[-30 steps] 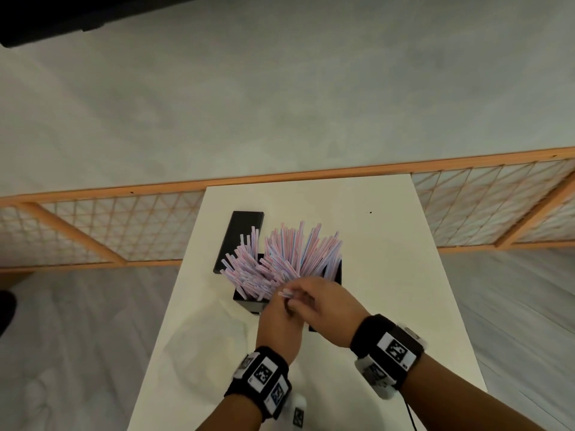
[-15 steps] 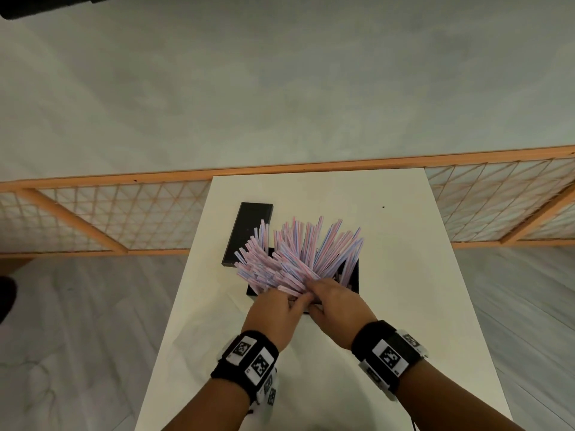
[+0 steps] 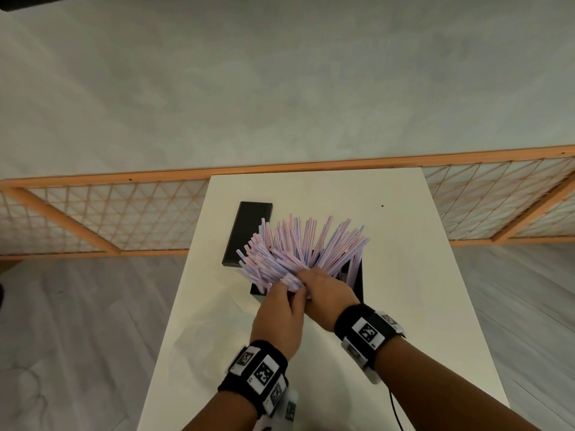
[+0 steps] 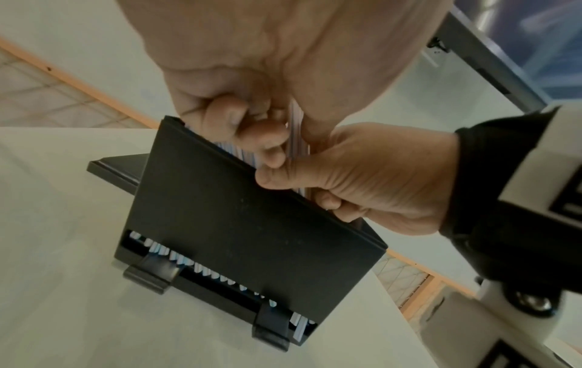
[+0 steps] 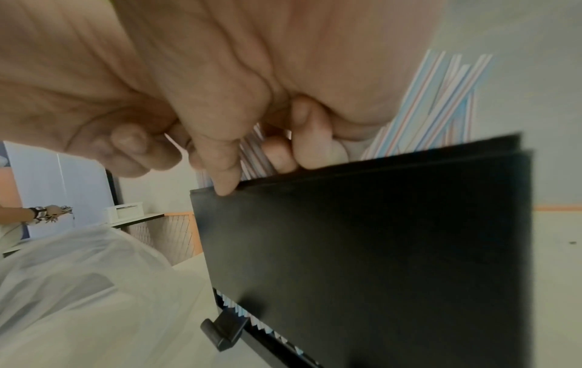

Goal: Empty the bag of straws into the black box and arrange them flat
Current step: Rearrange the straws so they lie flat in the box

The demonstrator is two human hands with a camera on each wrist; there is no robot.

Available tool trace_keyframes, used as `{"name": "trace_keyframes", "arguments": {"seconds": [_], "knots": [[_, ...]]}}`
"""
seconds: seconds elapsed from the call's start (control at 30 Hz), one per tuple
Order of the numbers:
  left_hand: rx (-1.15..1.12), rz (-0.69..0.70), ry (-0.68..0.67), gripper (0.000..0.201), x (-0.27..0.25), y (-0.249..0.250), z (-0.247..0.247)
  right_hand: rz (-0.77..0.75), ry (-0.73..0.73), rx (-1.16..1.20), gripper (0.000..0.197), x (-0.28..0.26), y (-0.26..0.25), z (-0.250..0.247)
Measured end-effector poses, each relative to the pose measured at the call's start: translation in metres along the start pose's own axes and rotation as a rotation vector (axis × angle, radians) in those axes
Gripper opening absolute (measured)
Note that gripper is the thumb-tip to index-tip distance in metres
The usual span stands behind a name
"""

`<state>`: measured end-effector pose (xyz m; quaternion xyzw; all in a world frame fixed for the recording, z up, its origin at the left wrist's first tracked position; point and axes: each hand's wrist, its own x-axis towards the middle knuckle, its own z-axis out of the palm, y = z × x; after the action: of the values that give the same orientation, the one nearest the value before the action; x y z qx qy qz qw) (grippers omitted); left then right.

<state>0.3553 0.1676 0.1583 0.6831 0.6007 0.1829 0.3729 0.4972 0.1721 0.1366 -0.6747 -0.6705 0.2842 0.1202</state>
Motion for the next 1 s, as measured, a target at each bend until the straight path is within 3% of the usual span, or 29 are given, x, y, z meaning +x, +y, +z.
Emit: {"name": "trace_keyframes", "arguments": {"seconds": [0.17,0.27,0.3,0.4,0.5,0.57,0.63,0.73,0.87,1.0], "knots": [[0.018,0.205,0.029,0.021,-0.002,0.010,-0.001,-0.042,0.027,0.013,0.018,-0.001,0.007,0.001],[-0.064,0.251,0.023,0.020,-0.007,0.020,-0.005,-0.023,-0.007,-0.014,0.011,0.004,0.013,-0.004],[-0.132,0.243,0.032,0.018,-0.011,0.022,-0.007,-0.003,0.020,0.020,0.017,0.002,0.013,-0.010],[-0.323,0.113,0.092,0.020,-0.019,0.021,-0.006,0.038,0.215,0.186,0.030,-0.015,0.006,-0.039],[-0.517,-0.153,0.023,0.043,-0.013,0.015,0.000,0.022,0.461,0.434,0.036,-0.037,-0.007,-0.075],[-0.759,-0.362,-0.050,0.041,-0.007,0.022,-0.001,-0.019,0.551,0.568,0.038,-0.046,-0.017,-0.097],[-0.858,-0.483,-0.104,0.042,-0.002,0.031,-0.005,-0.071,0.558,0.656,0.037,-0.053,-0.028,-0.109],[-0.924,-0.523,-0.136,0.046,-0.001,0.040,-0.006,-0.116,0.504,0.786,0.038,-0.060,-0.041,-0.112],[-1.203,-0.636,-0.231,0.057,-0.004,0.048,-0.008,-0.111,0.494,0.804,0.029,-0.058,-0.046,-0.097],[-1.343,-0.568,-0.286,0.052,-0.002,0.058,-0.014,-0.091,0.391,0.834,0.021,-0.052,-0.047,-0.070]]}}
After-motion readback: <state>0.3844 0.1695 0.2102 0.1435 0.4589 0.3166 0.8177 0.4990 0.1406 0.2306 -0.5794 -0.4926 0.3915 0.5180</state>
